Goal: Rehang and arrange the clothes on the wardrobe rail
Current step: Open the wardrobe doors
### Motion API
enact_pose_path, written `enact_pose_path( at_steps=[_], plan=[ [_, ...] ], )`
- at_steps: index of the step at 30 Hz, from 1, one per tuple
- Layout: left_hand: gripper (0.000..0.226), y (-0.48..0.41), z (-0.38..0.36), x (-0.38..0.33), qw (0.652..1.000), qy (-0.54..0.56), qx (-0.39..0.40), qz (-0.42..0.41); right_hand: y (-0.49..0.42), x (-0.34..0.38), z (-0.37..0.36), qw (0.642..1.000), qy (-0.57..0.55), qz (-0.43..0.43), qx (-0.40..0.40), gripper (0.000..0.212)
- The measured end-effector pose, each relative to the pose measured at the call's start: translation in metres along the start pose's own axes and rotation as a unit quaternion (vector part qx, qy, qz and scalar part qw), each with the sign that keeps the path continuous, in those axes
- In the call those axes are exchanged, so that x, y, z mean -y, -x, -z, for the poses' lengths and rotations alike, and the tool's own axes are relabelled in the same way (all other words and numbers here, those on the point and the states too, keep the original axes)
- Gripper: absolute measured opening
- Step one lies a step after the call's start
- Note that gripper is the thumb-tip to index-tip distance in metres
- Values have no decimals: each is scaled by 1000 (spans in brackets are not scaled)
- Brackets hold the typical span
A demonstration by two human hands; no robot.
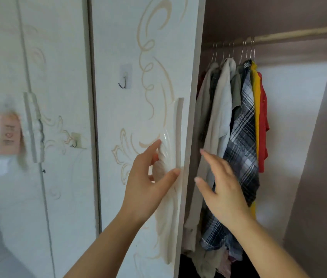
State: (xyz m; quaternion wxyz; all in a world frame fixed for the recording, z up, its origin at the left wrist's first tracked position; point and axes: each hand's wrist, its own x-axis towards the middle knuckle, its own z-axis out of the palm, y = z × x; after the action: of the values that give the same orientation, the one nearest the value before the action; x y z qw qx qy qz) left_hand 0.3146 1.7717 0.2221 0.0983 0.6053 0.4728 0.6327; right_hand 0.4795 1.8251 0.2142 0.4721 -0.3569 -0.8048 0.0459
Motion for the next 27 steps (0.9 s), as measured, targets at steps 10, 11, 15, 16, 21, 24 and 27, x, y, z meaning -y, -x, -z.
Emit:
enact_pose_path(
  at_steps=[10, 11, 15, 16, 21, 24, 27],
  plan=[
    [64, 40, 121, -14, 999, -32, -17, 20, -2, 88, -93, 969, -166, 126, 131, 69],
    [66, 43, 134, -14, 999, -37, -16, 24, -2, 98, -102, 966, -168, 139, 138, 71],
    [77, 49, 177, -23, 964, -243, -97, -55, -5, 136, -140, 955, -175, 177, 160, 72],
    [77, 46, 187, -27, 936, -311, -131, -102, -5, 146, -150, 954, -178, 175, 166, 71],
    [60, 14, 232, -43, 730, -588, -155, -313, -8, 199, -197, 950, -211, 194, 125, 69],
    [56, -7, 259, -33, 627, -705, -108, -312, -10, 222, -226, 951, -208, 211, 90, 73],
    [56, -22, 293, -10, 581, -765, -79, -264, -8, 232, -258, 963, -176, 186, 87, 80]
  ],
)
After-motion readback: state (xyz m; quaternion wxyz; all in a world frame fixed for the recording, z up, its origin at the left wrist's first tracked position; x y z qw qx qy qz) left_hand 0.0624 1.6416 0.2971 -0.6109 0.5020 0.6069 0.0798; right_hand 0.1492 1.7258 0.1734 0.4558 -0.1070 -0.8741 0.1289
